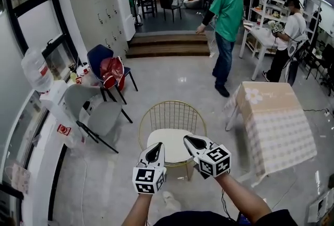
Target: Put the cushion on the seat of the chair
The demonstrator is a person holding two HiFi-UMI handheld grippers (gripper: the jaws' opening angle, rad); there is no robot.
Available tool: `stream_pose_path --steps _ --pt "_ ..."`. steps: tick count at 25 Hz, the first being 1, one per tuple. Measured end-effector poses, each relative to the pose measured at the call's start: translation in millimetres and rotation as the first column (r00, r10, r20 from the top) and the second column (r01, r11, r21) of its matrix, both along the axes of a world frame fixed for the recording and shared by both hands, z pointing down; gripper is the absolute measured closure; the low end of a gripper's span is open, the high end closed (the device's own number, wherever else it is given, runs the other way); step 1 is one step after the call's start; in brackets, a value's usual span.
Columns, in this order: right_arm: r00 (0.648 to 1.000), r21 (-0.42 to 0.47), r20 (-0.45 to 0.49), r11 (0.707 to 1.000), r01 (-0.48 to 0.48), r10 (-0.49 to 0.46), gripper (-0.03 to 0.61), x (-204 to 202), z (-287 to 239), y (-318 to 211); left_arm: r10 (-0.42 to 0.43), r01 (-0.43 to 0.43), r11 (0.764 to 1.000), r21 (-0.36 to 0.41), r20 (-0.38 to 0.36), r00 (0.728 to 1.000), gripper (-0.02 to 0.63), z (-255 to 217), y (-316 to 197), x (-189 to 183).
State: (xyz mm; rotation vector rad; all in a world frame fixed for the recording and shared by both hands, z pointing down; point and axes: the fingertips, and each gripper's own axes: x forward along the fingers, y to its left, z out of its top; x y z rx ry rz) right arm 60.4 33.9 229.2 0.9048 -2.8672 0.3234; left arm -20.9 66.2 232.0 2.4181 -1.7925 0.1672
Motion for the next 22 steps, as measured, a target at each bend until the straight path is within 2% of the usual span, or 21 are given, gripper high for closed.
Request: stream_pose_path --steps 12,22 --pt "0.997 0.088 0.071 0.996 -0.014 0.007 0.558 58.4 -37.8 54.5 -0.013 0.011 0.998 0.066 0.039 0.999 0.609 -33.3 51.7 56.2" --pt "0.994 0.115 0.109 0.993 -0.008 -0.005 0.558 72.7 -52.9 68.9 -0.042 0.038 0.996 0.075 0.058 0.997 0.609 -45.8 73.1 65.5"
